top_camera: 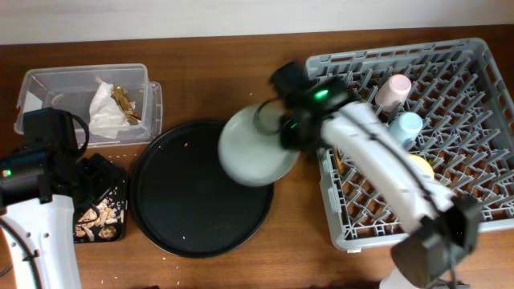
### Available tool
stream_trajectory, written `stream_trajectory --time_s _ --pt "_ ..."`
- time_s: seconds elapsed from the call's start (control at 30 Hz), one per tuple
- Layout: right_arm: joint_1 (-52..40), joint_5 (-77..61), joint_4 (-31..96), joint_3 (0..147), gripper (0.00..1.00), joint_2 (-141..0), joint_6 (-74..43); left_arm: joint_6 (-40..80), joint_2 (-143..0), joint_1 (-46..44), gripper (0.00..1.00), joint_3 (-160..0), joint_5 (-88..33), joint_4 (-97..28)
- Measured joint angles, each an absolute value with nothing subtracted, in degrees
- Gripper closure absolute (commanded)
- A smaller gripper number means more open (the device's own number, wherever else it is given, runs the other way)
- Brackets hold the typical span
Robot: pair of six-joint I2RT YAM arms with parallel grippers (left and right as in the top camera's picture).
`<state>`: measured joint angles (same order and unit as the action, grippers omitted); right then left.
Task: Sort waste into correct bins and load items into the dishwasher rack
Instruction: 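Carry the plate to the rack and stand it upright at the back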
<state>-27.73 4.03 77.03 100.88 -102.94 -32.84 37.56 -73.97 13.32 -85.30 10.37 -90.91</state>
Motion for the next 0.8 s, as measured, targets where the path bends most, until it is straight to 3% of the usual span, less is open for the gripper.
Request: stream_trajectory --time_s 0.37,0.8 --pt "-10.24 24.67 78.13 104.64 0.96 -100.99 -32.77 37.56 -73.97 13.32 0.01 -85.3 10.35 -90.89" --pt "-9.8 35.79 70.98 104.64 0.96 -107.15 -32.73 37.58 -73.97 13.32 0.01 -85.3 10.37 -90.89"
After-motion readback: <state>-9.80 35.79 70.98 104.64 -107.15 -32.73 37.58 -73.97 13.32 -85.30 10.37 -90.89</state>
